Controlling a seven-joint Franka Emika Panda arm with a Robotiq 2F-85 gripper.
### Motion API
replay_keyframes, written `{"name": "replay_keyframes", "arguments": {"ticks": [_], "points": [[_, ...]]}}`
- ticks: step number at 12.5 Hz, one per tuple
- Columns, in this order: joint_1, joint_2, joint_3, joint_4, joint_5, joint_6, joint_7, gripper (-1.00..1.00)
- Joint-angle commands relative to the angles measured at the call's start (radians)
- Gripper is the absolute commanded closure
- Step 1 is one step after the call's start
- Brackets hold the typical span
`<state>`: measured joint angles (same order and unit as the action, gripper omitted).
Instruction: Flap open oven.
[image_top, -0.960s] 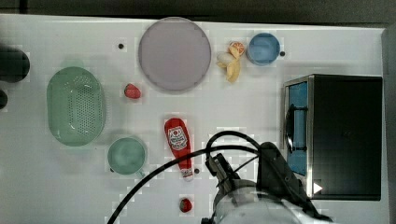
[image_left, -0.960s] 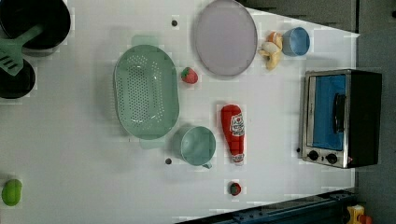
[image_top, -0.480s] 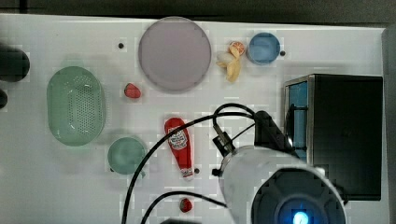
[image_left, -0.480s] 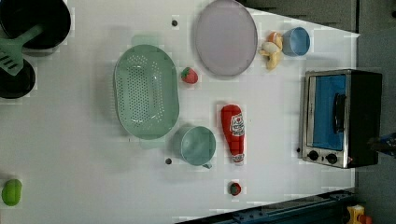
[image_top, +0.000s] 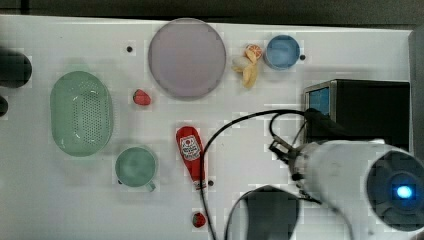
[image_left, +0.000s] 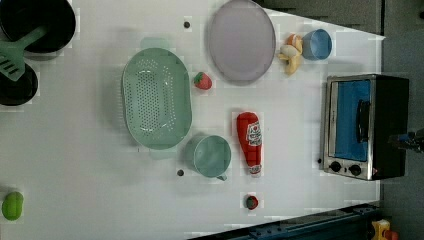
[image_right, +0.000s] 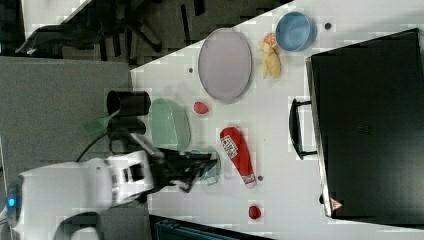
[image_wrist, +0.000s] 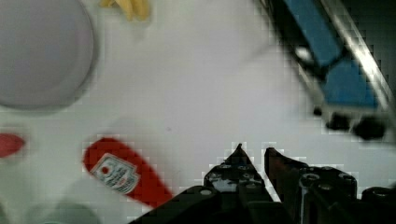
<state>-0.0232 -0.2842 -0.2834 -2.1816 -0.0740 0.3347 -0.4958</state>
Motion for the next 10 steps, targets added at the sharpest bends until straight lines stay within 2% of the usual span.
{"name": "replay_keyframes", "arguments": {"ticks": [1, 4, 10], "points": [[-0.023, 0.058, -0.067, -0.013, -0.048, 0.135, -0.458, 0.65], [-0.026, 0.139, -0.117, -0.026, -0.051, 0.278, -0.592, 0.65], [-0.031, 0.290, -0.161, -0.096, -0.094, 0.516, -0.601, 0.65]]}}
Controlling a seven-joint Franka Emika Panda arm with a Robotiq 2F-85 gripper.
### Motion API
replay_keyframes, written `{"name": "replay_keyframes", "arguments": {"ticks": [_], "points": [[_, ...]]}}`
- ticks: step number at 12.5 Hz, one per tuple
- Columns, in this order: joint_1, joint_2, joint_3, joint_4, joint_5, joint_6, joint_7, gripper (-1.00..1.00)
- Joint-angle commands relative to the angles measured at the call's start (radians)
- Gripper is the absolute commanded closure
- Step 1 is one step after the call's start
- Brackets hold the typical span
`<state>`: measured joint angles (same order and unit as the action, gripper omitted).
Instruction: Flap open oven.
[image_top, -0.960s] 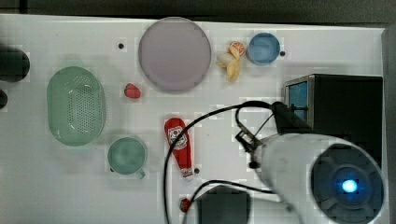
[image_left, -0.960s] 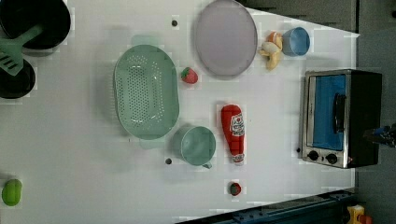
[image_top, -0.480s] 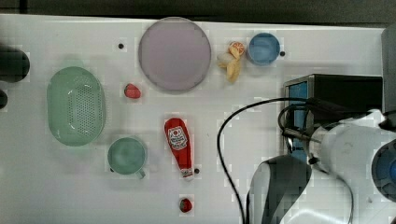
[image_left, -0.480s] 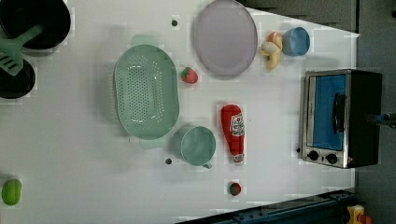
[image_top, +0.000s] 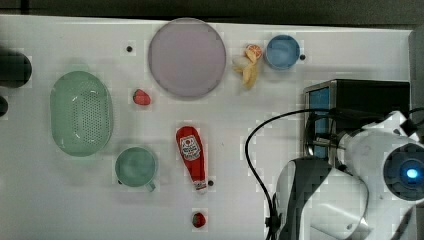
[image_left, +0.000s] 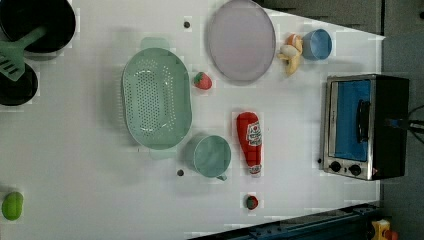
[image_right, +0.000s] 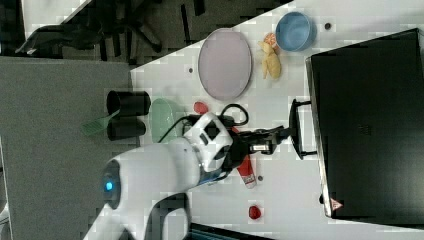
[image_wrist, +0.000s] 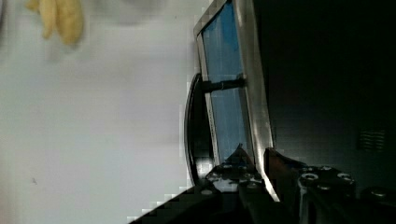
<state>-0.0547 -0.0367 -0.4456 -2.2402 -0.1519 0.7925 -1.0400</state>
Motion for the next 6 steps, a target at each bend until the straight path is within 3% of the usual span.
{"name": "replay_keyframes", "arguments": {"ticks": [1, 6], "points": [[-0.002, 0.062, -0.003, -0.051, -0.017, 0.093, -0.057, 0.65], [-0.002, 0.130, -0.003, -0.087, -0.017, 0.201, -0.054, 0.65]]}}
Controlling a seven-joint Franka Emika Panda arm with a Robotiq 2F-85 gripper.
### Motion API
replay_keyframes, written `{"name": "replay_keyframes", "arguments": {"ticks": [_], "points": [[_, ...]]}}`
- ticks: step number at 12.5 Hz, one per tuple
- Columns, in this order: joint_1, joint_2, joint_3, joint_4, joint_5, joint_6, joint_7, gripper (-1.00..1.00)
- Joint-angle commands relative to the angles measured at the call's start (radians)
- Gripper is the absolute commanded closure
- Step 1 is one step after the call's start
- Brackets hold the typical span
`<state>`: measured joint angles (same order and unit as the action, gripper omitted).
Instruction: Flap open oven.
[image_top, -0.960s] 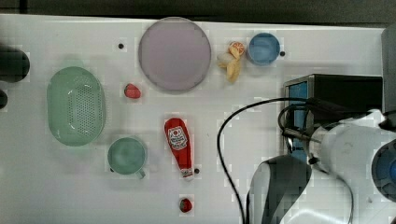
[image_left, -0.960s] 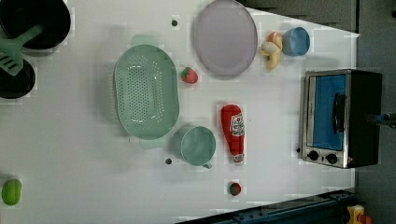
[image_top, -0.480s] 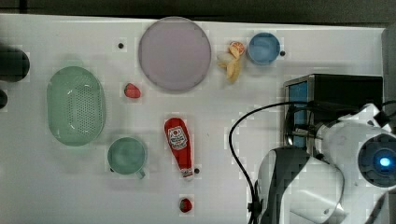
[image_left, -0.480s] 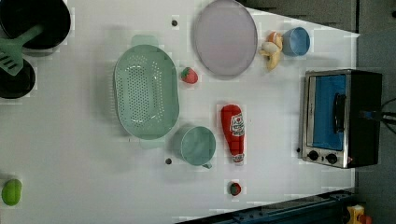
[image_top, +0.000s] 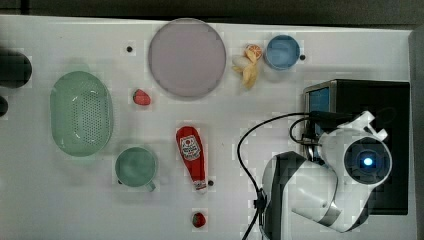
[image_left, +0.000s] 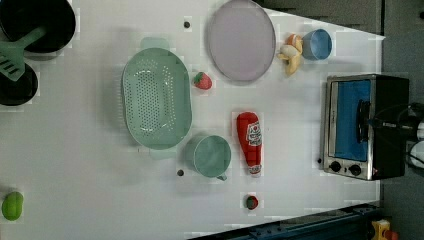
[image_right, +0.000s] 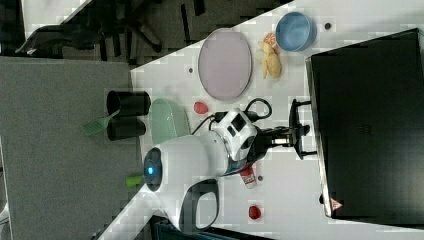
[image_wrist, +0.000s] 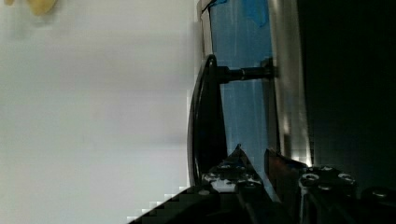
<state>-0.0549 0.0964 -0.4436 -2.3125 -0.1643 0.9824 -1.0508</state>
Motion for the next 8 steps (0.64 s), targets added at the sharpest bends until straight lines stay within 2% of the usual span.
{"name": "replay_keyframes", "arguments": {"ticks": [1, 5, 8], "points": [[0.002, -0.002, 0.000, -0.015, -0.004, 0.011, -0.041, 0.65], [0.023, -0.002, 0.018, -0.028, -0.040, 0.010, -0.008, 0.65], [0.049, -0.002, 0.040, -0.043, -0.152, 0.006, 0.142, 0.65]]}}
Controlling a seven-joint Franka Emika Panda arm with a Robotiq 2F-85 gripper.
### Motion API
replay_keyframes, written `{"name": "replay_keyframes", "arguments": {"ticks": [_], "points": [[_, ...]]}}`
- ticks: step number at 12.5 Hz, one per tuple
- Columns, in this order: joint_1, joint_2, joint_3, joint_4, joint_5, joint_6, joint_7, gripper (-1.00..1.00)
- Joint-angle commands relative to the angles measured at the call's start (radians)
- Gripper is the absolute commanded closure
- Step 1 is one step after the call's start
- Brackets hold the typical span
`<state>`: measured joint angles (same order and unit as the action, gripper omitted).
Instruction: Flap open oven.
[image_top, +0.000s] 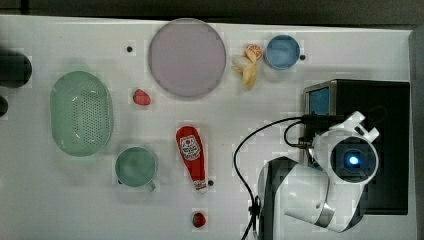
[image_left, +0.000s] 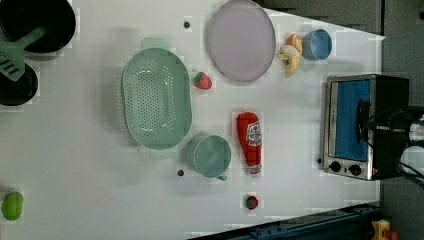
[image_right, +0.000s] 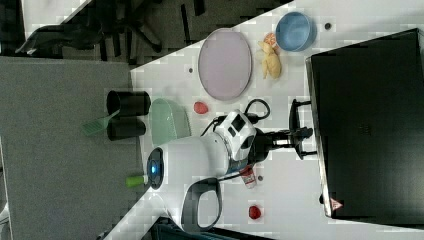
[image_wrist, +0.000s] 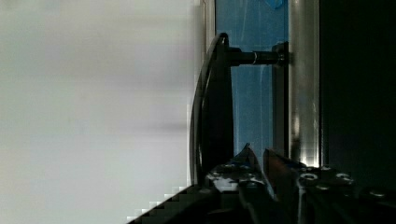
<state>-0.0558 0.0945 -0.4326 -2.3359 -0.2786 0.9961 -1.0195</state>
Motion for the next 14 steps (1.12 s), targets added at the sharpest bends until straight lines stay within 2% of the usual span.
{"name": "replay_keyframes", "arguments": {"ticks": [1, 7, 10, 14], "points": [[0.058, 0.000, 0.043, -0.026, -0.078, -0.012, 0.166, 0.65], [0.083, 0.046, 0.147, -0.042, -0.305, -0.052, 0.430, 0.65], [0.097, 0.117, 0.203, -0.039, -0.396, -0.056, 0.619, 0.65], [0.143, 0.241, 0.251, 0.004, -0.585, -0.099, 0.874, 0.65]]}}
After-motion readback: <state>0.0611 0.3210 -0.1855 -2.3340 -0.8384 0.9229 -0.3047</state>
